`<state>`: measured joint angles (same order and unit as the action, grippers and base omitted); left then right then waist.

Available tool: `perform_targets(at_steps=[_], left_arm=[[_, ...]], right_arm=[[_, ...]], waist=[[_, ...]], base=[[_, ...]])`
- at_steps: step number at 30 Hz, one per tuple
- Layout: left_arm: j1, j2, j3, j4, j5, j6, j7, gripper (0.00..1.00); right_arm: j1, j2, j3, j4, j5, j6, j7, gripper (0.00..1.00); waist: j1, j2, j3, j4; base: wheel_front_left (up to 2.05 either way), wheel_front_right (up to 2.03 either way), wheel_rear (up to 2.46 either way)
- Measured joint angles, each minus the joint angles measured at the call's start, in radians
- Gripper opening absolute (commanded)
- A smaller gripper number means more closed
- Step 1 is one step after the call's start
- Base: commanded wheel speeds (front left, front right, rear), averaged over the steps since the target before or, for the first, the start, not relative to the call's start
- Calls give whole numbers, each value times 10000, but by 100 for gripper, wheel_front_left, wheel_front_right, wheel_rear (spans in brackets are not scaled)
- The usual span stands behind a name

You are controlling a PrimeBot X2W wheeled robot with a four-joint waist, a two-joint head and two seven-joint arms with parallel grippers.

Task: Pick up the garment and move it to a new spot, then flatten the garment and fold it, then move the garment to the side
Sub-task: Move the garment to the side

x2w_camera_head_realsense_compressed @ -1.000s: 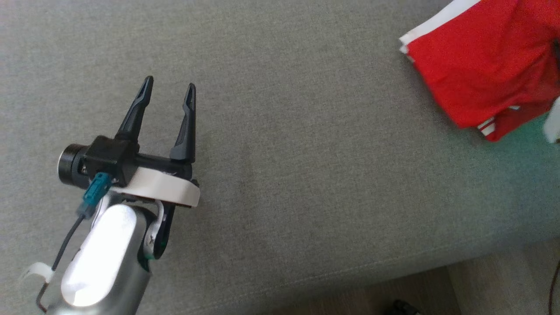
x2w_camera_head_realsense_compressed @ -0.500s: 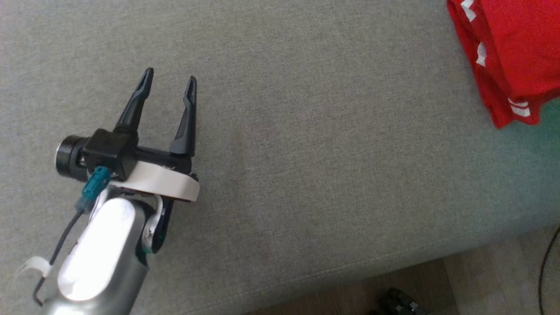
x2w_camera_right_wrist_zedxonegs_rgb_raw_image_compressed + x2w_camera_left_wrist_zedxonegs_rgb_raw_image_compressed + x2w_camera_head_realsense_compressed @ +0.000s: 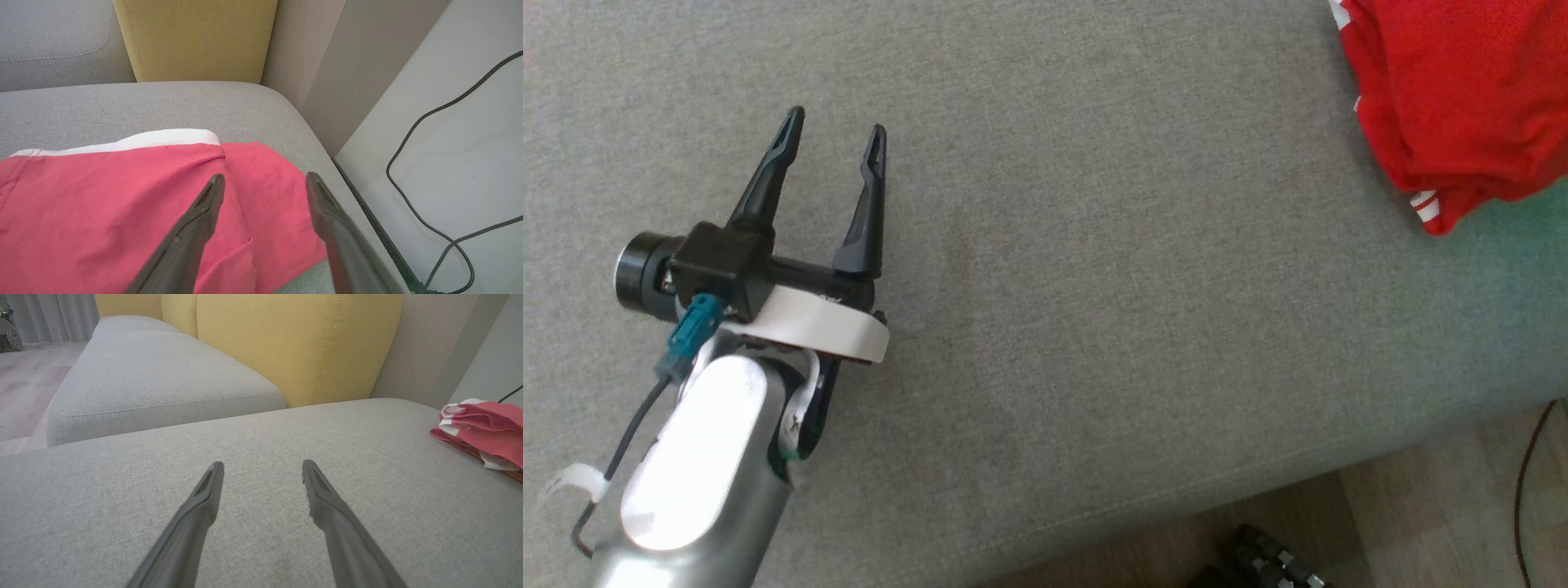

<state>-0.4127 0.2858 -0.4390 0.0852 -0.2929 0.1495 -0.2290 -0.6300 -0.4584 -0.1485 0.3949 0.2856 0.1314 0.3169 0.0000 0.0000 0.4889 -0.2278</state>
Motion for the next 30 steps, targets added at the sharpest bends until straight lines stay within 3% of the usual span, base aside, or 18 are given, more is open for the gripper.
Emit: perform_targets(at_steps=[7,17,23,30], left_arm=[[-24,-4,-15,46,-8,2,-4,100],[671,-33,29,320,-428,167,-102,100],[1215,-109,105,412,-637,284,-115,100],[1835,-142,322,449,-828,508,-180,100]], right_arm=[[123,420,-261,-849,-242,0,-343,100],[2343,2255,-125,-3290,-577,0,-1415,100],[3430,3279,370,-3986,-788,0,-1893,100],[4001,3661,1220,-4038,-1043,0,-2339,100]], waist=[[0,0,-231,-39],[-1,0,-1246,37],[-1,0,-1872,436],[-1,0,-2484,1203]], base=[[0,0,0],[0,0,0],[0,0,0],[0,0,0]])
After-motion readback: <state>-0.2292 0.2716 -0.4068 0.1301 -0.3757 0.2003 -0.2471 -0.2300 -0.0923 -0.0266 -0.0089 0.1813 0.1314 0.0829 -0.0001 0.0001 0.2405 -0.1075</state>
